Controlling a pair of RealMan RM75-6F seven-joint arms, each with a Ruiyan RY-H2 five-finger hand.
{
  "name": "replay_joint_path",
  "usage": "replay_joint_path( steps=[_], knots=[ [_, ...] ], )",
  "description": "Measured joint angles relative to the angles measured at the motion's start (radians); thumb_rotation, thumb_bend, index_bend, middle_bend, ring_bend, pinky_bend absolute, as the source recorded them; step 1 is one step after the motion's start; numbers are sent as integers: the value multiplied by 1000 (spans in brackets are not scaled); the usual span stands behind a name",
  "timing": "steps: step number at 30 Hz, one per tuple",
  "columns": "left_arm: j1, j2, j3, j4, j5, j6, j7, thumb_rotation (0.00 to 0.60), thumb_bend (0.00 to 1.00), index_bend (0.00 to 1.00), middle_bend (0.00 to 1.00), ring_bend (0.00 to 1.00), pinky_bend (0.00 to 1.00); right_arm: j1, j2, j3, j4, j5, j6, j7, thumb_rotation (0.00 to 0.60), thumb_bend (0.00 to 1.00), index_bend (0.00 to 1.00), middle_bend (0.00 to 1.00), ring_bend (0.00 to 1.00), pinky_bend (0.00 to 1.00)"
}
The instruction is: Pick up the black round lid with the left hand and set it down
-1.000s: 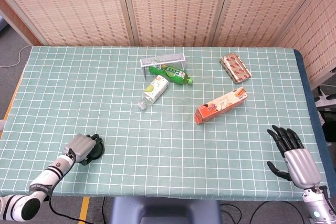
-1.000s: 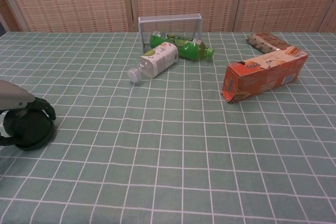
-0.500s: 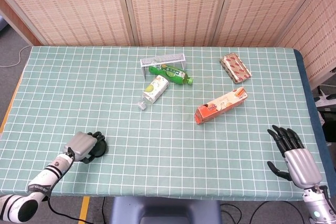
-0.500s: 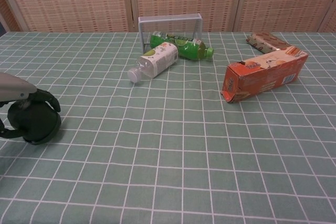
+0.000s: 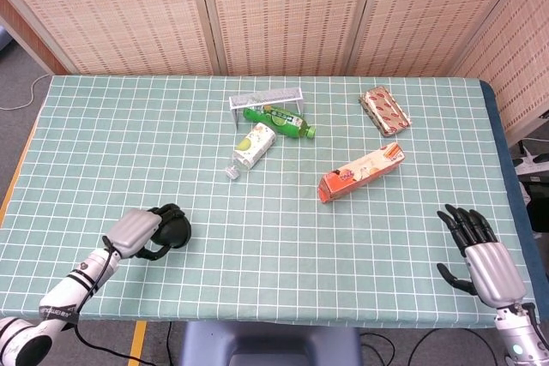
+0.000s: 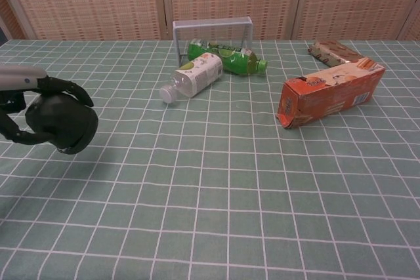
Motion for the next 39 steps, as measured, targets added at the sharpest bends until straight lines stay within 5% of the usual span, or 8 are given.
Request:
replay_joint_path(
  steps=[6, 10, 17, 28, 32, 39],
  knots=[
    [29, 6, -29, 60, 98, -12, -217, 600, 646, 953, 1000, 942, 1000, 0, -1, 0, 0, 1, -1, -3, 600, 229, 0, 0, 0, 0],
    [29, 10, -26, 83, 112, -34, -195, 600, 646, 953, 1000, 942, 1000, 0, -1, -1, -1, 1, -3, -7, 600, 229, 0, 0, 0, 0],
    [18, 5, -4, 98, 20, -72, 130, 600, 646, 952, 1000, 942, 1000, 0, 2, 1, -1, 2, 0, -1, 600, 229, 0, 0, 0, 0],
    [-71, -29, 69, -2, -483, 9, 825, 600, 649, 944, 1000, 928, 1000, 2, 4, 0, 1, 0, -3, 4, 600, 229, 0, 0, 0, 0],
    [-120, -45, 87, -58, -581, 57, 901, 600, 649, 944, 1000, 928, 1000, 0, 6, 2, 0, 2, 3, 8, 600, 229, 0, 0, 0, 0],
    [-129, -55, 96, -43, -566, 38, 867, 600, 648, 943, 1000, 923, 997, 1, 3, -1, 0, -1, -3, 3, 600, 229, 0, 0, 0, 0]
  ],
)
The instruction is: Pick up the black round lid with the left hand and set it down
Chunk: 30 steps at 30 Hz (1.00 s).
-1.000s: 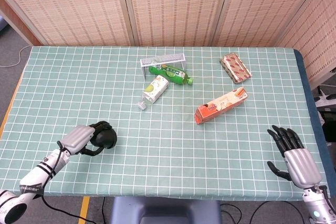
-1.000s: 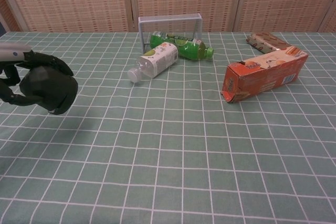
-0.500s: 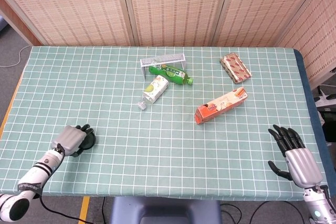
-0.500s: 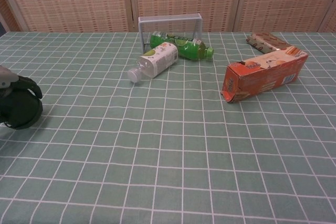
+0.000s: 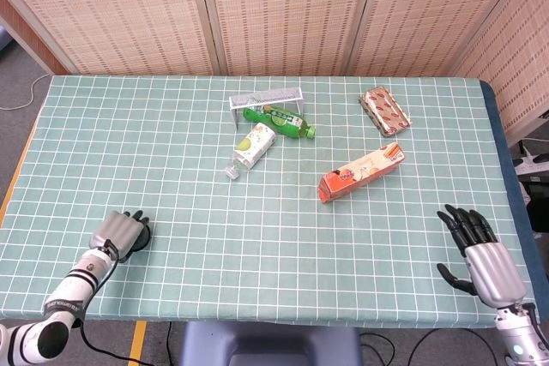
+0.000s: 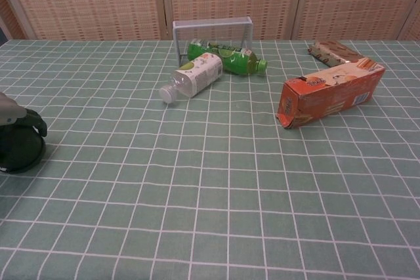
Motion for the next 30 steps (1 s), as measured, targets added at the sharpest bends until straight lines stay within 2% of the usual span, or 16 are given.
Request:
replay_joint_path(
  steps=[6, 9, 14, 21, 28, 30],
  knots=[
    [16, -12, -8, 44, 48, -37, -91, 600, 636, 900, 986, 879, 956, 0, -2, 1, 0, 3, 0, -3, 600, 229, 0, 0, 0, 0],
    [26, -17, -11, 66, 95, -51, -131, 600, 628, 860, 954, 805, 866, -1, -3, 1, 0, 3, 1, -4, 600, 229, 0, 0, 0, 0],
    [45, -28, -11, 101, 163, -62, -175, 600, 623, 789, 887, 743, 739, -1, -3, 1, 0, 2, 1, -4, 600, 229, 0, 0, 0, 0],
    [61, -51, -3, 140, 214, -88, -217, 600, 590, 517, 661, 605, 547, -3, -1, 2, 0, 1, 7, -1, 600, 229, 0, 0, 0, 0],
    [75, -70, -13, 162, 253, -83, -251, 600, 532, 137, 321, 332, 416, -1, 0, 2, 0, 2, 3, 1, 600, 229, 0, 0, 0, 0],
    [82, -75, -17, 168, 271, -75, -263, 600, 525, 82, 257, 275, 390, -1, 0, 2, 0, 2, 3, 1, 600, 229, 0, 0, 0, 0]
  ],
)
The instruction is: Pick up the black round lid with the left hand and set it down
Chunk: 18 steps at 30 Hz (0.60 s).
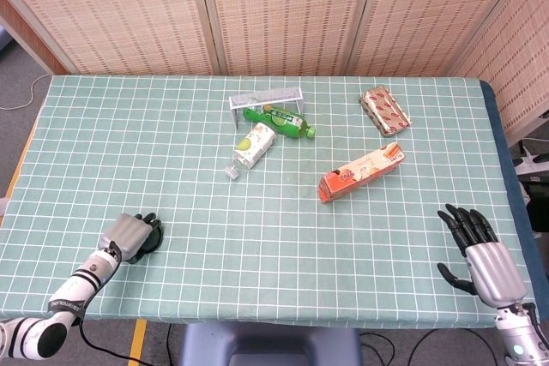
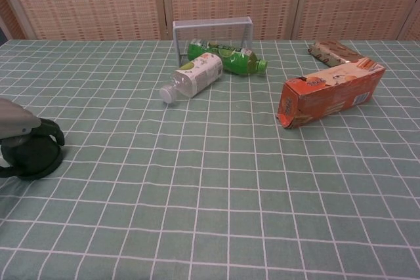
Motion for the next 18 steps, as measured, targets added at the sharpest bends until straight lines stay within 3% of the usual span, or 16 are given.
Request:
replay_joint_path(
  steps=[4, 12, 18],
  knots=[
    [15, -4, -6, 9, 32, 13, -23, 600, 485, 4, 176, 193, 347, -1, 0, 1, 0, 0, 3, 1, 600, 229, 0, 0, 0, 0],
    [24, 8, -9, -1, 40, 9, -28, 600, 442, 0, 8, 51, 300, -1, 0, -1, 0, -3, 3, 2, 600, 229, 0, 0, 0, 0],
    [31, 12, -16, -5, 55, 17, -33, 600, 434, 0, 0, 11, 285, -2, 1, -1, -1, -4, 5, 3, 600, 229, 0, 0, 0, 0]
  ],
)
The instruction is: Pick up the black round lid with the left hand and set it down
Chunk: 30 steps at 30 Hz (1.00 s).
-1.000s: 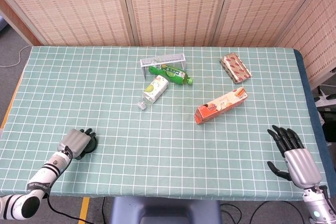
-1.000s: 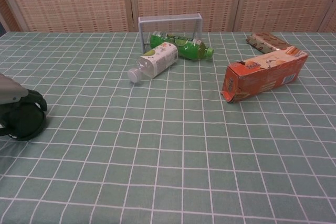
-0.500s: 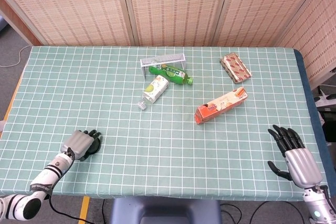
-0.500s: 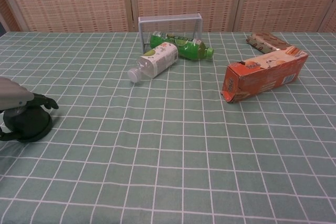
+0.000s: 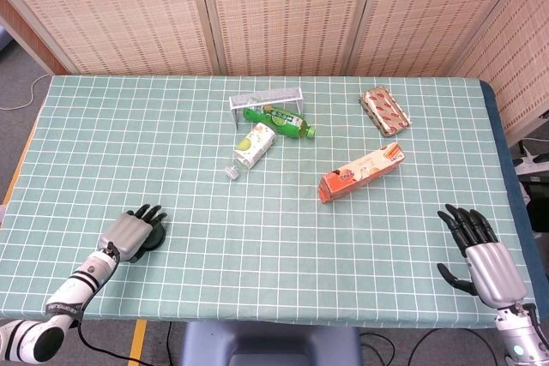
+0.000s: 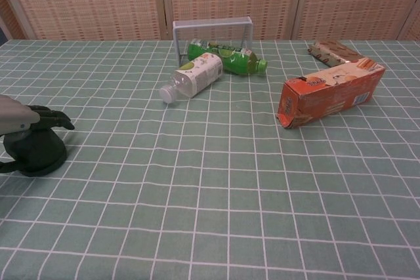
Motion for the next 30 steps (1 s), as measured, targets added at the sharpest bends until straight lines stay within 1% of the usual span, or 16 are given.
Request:
replay_joint_path(
  steps=[14, 18, 24, 30],
  knots=[
    [-7, 6, 2, -15, -54, -21, 38, 600, 426, 0, 0, 1, 253, -2, 2, 2, -1, 2, 4, 4, 600, 229, 0, 0, 0, 0],
    [-8, 7, 1, -19, -51, -18, 40, 600, 422, 0, 0, 0, 246, -1, 1, 1, 0, 1, 3, 4, 600, 229, 0, 0, 0, 0],
    [-2, 2, -5, -8, -37, -18, 19, 600, 374, 0, 0, 0, 237, -3, 1, 2, -1, 1, 6, 2, 600, 229, 0, 0, 0, 0],
    [-3, 2, -6, 2, -34, -30, 11, 600, 365, 0, 0, 0, 228, -2, 0, 2, 0, 2, 3, -1, 600, 229, 0, 0, 0, 0]
  ],
)
